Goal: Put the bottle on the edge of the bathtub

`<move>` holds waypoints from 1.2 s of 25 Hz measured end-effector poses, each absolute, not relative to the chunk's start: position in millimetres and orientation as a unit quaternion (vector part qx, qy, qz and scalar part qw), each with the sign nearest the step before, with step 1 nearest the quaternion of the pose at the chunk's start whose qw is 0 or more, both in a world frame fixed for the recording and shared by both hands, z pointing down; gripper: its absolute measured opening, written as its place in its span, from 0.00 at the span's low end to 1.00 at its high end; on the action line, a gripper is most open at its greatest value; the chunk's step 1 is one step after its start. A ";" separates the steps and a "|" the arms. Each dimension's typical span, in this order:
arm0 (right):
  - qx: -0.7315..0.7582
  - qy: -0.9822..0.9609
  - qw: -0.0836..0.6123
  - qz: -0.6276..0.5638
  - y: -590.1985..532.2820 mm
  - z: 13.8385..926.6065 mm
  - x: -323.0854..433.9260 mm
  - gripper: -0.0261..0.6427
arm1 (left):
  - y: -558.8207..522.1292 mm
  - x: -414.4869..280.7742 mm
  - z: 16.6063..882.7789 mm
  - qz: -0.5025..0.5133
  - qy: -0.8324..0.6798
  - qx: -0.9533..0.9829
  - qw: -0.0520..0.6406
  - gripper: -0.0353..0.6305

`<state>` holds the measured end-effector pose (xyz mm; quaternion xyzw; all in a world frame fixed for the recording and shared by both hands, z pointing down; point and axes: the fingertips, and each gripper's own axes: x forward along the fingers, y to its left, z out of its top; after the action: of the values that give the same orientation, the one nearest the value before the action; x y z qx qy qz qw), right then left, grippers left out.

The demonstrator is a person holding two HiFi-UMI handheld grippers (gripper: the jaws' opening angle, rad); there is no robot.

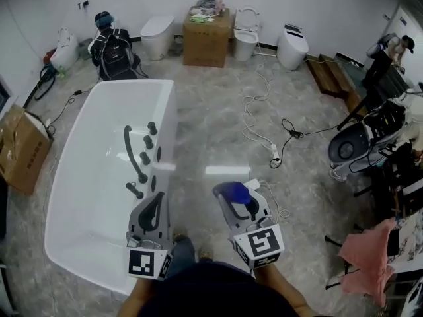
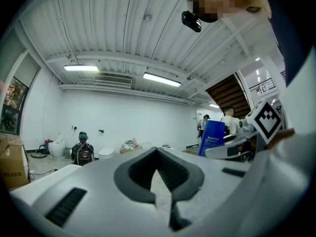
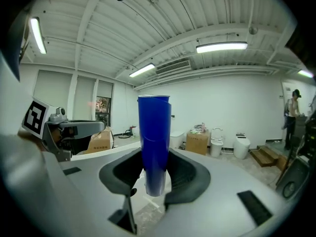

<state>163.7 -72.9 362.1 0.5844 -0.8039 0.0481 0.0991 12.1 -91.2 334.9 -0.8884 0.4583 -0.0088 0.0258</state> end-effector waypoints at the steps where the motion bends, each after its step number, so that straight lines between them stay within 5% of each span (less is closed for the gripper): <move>1: 0.589 -0.801 0.100 0.046 -79.3 360.4 164.3 0.28 | -99.4 13.6 333.5 -0.008 0.453 -0.891 0.028 0.05; 23: 0.633 -0.764 0.110 0.065 -177.4 358.8 132.9 0.28 | -196.9 45.0 339.6 -0.010 0.159 -0.987 -0.004 0.06; 30: 0.524 -0.834 0.166 0.040 -188.0 361.3 117.8 0.28 | -186.3 71.7 338.3 -0.032 0.037 -0.999 0.007 0.16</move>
<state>117.8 -188.0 361.3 0.5245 -0.8341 0.0399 0.1663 71.7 -186.3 338.3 -0.9988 0.0374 -0.0318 0.0069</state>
